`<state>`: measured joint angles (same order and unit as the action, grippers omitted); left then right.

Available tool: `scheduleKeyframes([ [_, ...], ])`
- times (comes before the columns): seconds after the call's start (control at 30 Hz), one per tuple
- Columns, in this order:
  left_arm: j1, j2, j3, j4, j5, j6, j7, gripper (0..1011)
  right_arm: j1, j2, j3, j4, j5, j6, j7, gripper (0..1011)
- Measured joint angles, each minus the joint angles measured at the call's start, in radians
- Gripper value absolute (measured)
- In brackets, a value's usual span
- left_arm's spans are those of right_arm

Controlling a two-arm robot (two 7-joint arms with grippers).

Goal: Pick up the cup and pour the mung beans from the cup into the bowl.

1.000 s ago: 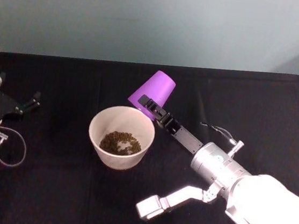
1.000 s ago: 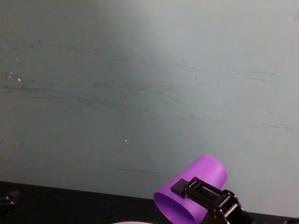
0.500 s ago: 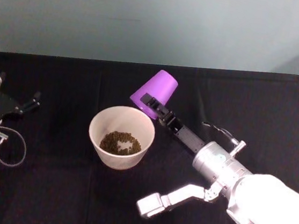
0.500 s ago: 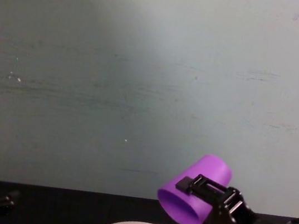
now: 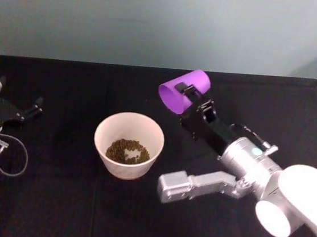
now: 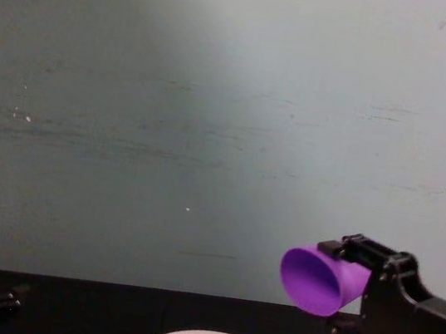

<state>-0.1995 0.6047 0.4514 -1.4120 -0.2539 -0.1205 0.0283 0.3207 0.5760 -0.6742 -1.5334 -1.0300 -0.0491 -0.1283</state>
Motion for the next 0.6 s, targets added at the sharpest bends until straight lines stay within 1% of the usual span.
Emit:
scheduleKeyframes([
  [0.03, 0.0, 0.0, 0.0, 0.0, 0.0, 0.0, 0.0, 1000, 0.0, 0.0, 0.0, 0.0, 0.0, 0.0, 0.0, 705],
  [0.07, 0.0, 0.0, 0.0, 0.0, 0.0, 0.0, 0.0, 1000, -0.006, -0.002, 0.02, -0.002, 0.042, -0.015, 0.011, 706],
  [0.13, 0.0, 0.0, 0.0, 0.0, 0.0, 0.0, 0.0, 1000, -0.013, -0.005, 0.042, -0.004, 0.086, -0.03, 0.025, 706],
  [0.17, 0.0, 0.0, 0.0, 0.0, 0.0, 0.0, 0.0, 1000, -0.019, -0.007, 0.061, -0.006, 0.129, -0.044, 0.039, 706],
  [0.2, 0.0, 0.0, 0.0, 0.0, 0.0, 0.0, 0.0, 1000, -0.023, -0.008, 0.071, -0.007, 0.151, -0.052, 0.047, 705],
  [0.23, 0.0, 0.0, 0.0, 0.0, 0.0, 0.0, 0.0, 1000, -0.029, -0.011, 0.092, -0.009, 0.197, -0.065, 0.064, 706],
  [0.33, 0.0, 0.0, 0.0, 0.0, 0.0, 0.0, 0.0, 1000, -0.038, -0.016, 0.123, -0.012, 0.265, -0.083, 0.093, 706],
  [0.37, 0.0, 0.0, 0.0, 0.0, 0.0, 0.0, 0.0, 1000, -0.043, -0.019, 0.142, -0.013, 0.312, -0.094, 0.114, 705],
  [0.47, 0.0, 0.0, 0.0, 0.0, 0.0, 0.0, 0.0, 1000, -0.05, -0.025, 0.173, -0.016, 0.399, -0.113, 0.163, 705],
  [0.5, 0.0, 0.0, 0.0, 0.0, 0.0, 0.0, 0.0, 1000, -0.054, -0.028, 0.194, -0.017, 0.464, -0.125, 0.2, 705],
  [0.6, 0.0, 0.0, 0.0, 0.0, 0.0, 0.0, 0.0, 1000, -0.062, -0.036, 0.231, -0.017, 0.582, -0.142, 0.266, 706],
])
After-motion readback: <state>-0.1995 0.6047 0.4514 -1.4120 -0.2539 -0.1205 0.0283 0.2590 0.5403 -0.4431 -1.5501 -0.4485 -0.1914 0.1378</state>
